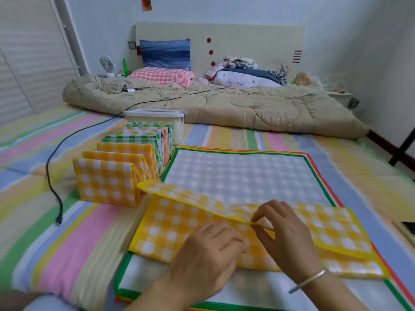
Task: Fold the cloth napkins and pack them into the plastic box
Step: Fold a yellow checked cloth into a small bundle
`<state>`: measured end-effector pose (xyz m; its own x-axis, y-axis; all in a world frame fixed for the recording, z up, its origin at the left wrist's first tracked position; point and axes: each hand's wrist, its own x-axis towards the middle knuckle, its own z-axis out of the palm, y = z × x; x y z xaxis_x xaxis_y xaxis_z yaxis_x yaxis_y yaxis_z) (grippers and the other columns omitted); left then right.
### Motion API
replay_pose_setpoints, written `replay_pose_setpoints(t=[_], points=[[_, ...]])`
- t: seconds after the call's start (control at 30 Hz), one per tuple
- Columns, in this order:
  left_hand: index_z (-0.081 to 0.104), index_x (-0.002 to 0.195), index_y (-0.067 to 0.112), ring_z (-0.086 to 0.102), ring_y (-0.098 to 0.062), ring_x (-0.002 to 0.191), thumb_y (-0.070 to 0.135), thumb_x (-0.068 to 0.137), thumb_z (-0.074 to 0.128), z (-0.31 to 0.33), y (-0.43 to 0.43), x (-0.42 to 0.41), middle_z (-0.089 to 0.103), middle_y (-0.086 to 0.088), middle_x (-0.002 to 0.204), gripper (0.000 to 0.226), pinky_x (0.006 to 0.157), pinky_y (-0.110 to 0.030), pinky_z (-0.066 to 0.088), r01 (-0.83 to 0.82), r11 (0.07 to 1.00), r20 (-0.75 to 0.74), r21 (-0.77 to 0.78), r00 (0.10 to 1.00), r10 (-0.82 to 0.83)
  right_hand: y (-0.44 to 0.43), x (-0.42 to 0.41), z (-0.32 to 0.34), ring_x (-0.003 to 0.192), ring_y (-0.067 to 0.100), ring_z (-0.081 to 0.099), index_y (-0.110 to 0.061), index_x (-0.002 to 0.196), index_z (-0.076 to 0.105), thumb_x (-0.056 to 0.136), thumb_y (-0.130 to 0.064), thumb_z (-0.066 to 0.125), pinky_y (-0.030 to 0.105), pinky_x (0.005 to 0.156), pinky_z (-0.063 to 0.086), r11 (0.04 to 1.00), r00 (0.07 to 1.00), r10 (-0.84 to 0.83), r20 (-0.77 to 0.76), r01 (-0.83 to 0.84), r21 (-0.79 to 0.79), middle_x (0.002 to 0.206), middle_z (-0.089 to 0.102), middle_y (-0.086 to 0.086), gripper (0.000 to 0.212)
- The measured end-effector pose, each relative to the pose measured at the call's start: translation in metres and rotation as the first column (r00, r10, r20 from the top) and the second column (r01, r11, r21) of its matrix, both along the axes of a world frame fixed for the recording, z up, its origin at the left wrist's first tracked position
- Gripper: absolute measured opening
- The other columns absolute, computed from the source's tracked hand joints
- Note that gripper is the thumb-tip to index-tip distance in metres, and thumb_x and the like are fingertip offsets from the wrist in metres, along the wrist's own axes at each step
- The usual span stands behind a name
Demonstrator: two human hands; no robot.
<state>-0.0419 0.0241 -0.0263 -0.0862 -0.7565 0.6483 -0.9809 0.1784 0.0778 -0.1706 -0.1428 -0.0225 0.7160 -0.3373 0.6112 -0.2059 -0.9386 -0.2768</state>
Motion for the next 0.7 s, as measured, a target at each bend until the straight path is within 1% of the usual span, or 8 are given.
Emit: replay_pose_setpoints(t=[0.07, 0.13, 0.23, 0.33, 0.43, 0.53, 0.63, 0.7], points=[[0.068, 0.104, 0.022, 0.059, -0.018, 0.105, 0.024, 0.084, 0.069, -0.004, 0.007, 0.006, 0.064, 0.005, 0.114, 0.020, 0.092, -0.030, 0.045, -0.076, 0.997, 0.023, -0.005, 0.997, 0.076, 0.005, -0.006, -0.010, 0.091, 0.014, 0.056, -0.028, 0.083, 0.060, 0.066, -0.015, 0.085, 0.031, 0.064, 0.049, 1.000, 0.999, 0.024, -0.028, -0.024, -0.012, 0.095, 0.060, -0.013, 0.033], [0.065, 0.110, 0.025, 0.058, -0.016, 0.110, 0.038, 0.083, 0.068, -0.014, 0.012, 0.016, 0.062, 0.007, 0.120, 0.030, 0.096, -0.028, 0.042, -0.153, 0.985, 0.013, 0.076, 0.988, 0.153, 0.010, -0.012, -0.019, 0.096, 0.011, 0.056, -0.029, 0.081, 0.059, 0.063, -0.017, 0.087, 0.028, 0.061, 0.051, 0.999, 0.997, 0.023, -0.074, -0.025, -0.021, 0.100, 0.063, -0.013, 0.035], [0.066, 0.108, 0.028, 0.059, -0.012, 0.110, 0.050, 0.082, 0.062, -0.030, 0.018, 0.028, 0.065, 0.011, 0.115, 0.034, 0.095, -0.025, 0.040, -0.165, 0.962, 0.003, 0.218, 0.986, 0.168, 0.014, -0.022, -0.032, 0.094, 0.007, 0.060, -0.034, 0.080, 0.056, 0.067, -0.029, 0.079, 0.023, 0.057, 0.051, 0.999, 0.992, 0.032, -0.120, -0.032, -0.004, 0.099, 0.064, -0.018, 0.027], [0.070, 0.100, 0.029, 0.061, -0.010, 0.105, 0.048, 0.081, 0.065, -0.042, 0.021, 0.032, 0.068, 0.014, 0.105, 0.027, 0.092, -0.024, 0.043, -0.146, 0.949, 0.009, 0.280, 0.989, 0.149, 0.017, -0.032, -0.044, 0.090, 0.002, 0.065, -0.037, 0.083, 0.057, 0.074, -0.047, 0.057, 0.018, 0.059, 0.052, 0.997, 0.982, 0.071, -0.174, -0.065, 0.038, 0.098, 0.066, -0.024, 0.013], [0.072, 0.097, 0.028, 0.065, -0.007, 0.094, 0.043, 0.079, 0.070, -0.048, 0.021, 0.030, 0.071, 0.015, 0.101, 0.023, 0.077, -0.026, 0.055, -0.122, 0.954, -0.026, 0.273, 0.991, 0.134, 0.019, -0.040, -0.052, 0.105, -0.003, 0.062, -0.040, 0.089, 0.066, 0.077, -0.055, 0.052, 0.015, 0.074, 0.053, 0.997, 0.968, 0.076, -0.240, -0.067, 0.045, 0.110, 0.067, -0.027, 0.024], [0.074, 0.092, 0.029, 0.066, -0.005, 0.089, 0.043, 0.081, 0.064, -0.050, 0.021, 0.027, 0.071, 0.017, 0.098, 0.021, 0.070, -0.023, 0.056, -0.117, 0.964, -0.038, 0.238, 0.991, 0.130, 0.020, -0.045, -0.054, 0.108, -0.004, 0.062, -0.039, 0.089, 0.070, 0.080, -0.052, 0.051, 0.017, 0.078, 0.054, 0.997, 0.970, 0.074, -0.230, -0.064, 0.054, 0.111, 0.067, -0.029, 0.025], [0.076, 0.089, 0.030, 0.067, -0.004, 0.088, 0.037, 0.075, 0.075, -0.052, 0.021, 0.025, 0.072, 0.017, 0.097, 0.015, 0.069, -0.023, 0.057, -0.118, 0.967, -0.061, 0.227, 0.989, 0.135, 0.023, -0.045, -0.056, 0.108, -0.003, 0.062, -0.038, 0.088, 0.072, 0.082, -0.048, 0.051, 0.019, 0.078, 0.056, 0.995, 0.974, 0.076, -0.214, -0.061, 0.079, 0.110, 0.067, -0.029, 0.024], [0.076, 0.087, 0.031, 0.066, -0.003, 0.086, 0.041, 0.078, 0.070, -0.052, 0.020, 0.025, 0.072, 0.018, 0.095, 0.014, 0.067, -0.023, 0.058, -0.122, 0.964, -0.064, 0.235, 0.988, 0.140, 0.024, -0.045, -0.057, 0.107, -0.003, 0.063, -0.037, 0.086, 0.073, 0.083, -0.047, 0.052, 0.019, 0.078, 0.056, 0.995, 0.977, 0.081, -0.198, -0.066, 0.079, 0.108, 0.068, -0.028, 0.024]])
